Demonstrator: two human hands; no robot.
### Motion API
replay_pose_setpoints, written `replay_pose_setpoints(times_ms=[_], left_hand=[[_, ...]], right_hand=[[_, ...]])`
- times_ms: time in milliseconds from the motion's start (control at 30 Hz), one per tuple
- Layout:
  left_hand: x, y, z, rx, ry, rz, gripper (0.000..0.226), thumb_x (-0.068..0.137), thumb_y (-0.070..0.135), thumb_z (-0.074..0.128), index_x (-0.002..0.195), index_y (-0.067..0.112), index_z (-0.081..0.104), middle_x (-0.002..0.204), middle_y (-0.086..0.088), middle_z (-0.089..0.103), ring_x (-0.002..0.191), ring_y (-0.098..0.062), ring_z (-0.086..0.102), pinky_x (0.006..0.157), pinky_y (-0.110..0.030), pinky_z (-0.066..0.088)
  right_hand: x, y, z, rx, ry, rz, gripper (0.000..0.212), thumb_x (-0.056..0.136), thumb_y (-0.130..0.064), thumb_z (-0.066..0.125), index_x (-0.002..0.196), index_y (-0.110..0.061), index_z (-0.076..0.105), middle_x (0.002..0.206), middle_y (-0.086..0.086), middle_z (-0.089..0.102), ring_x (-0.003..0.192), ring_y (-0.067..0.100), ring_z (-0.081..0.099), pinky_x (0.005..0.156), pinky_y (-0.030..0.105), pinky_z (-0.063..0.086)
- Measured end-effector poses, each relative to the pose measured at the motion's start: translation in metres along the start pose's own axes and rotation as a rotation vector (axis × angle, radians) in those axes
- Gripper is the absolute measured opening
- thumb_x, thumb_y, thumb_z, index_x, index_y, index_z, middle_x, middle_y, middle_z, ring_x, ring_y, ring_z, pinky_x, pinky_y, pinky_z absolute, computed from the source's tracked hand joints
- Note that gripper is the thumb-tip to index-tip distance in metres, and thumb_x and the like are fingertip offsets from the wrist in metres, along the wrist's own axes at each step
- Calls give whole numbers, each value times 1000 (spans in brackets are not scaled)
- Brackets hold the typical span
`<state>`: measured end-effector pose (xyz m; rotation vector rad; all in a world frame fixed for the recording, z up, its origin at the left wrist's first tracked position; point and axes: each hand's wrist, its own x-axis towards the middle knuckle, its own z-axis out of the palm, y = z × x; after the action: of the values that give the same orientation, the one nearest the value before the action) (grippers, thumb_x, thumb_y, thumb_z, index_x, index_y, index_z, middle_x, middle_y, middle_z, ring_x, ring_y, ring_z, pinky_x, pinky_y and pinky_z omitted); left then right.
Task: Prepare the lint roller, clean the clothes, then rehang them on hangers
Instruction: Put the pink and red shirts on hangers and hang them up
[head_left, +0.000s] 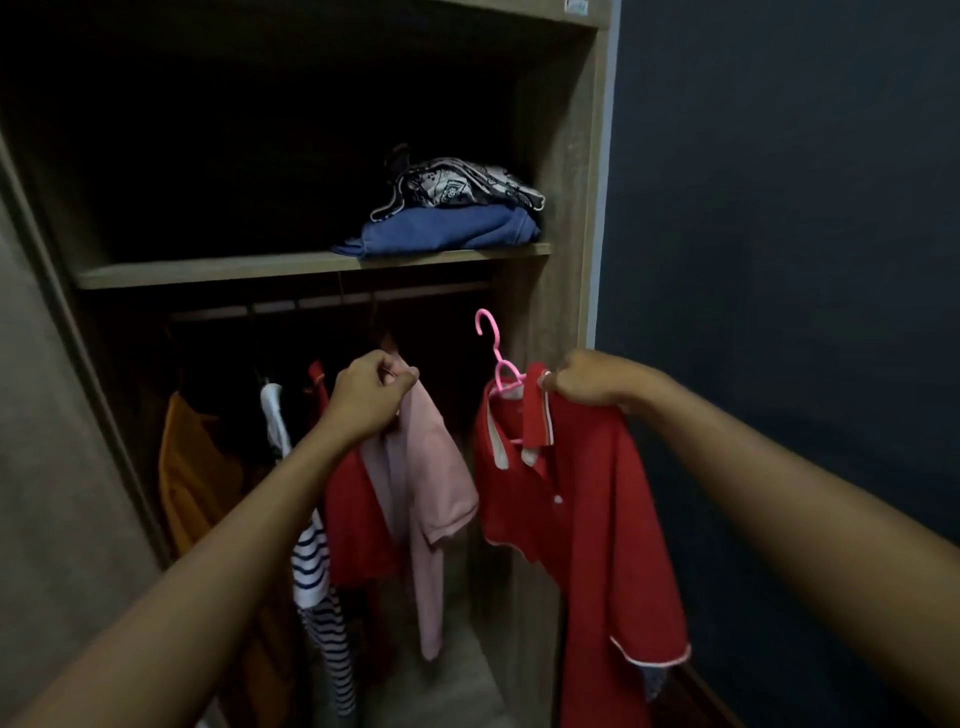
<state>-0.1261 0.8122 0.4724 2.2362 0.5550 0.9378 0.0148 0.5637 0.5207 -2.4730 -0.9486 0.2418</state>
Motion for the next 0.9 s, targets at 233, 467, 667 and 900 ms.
replay_pose_setpoints(times_ms=[233,467,667,900], left_hand=[[53,-18,48,9,40,-110,21,89,32,71,81,15,61,77,-1,62,78,-19,59,72,-25,40],[90,-44,90,94,79,-265,34,85,44,71,78,14,57,76,-2,63,87,-31,66,73,-33,49],[106,-55,107,340,75,-311,54,80,50,75,114,10,62,115,-17,67,108,-40,64,87,-43,52],[118,-72,105,490,-47,-383,54,84,43,72,124,9,60,128,-22,60,115,-42,60,91,-43,50]], right_hand=[[72,8,26,344,87,-12,41,99,-36,52,88,0,69,78,12,66,70,24,62,64,33,47],[150,5,57,418,163,-62,42,100,-33,51,62,-14,54,57,1,51,53,17,48,52,28,33],[201,-8,73,438,238,-74,40,101,-32,49,63,-17,45,76,7,55,74,22,52,58,29,32],[241,-11,79,515,271,-38,40,102,-30,44,102,3,66,108,21,69,102,35,66,72,28,37]])
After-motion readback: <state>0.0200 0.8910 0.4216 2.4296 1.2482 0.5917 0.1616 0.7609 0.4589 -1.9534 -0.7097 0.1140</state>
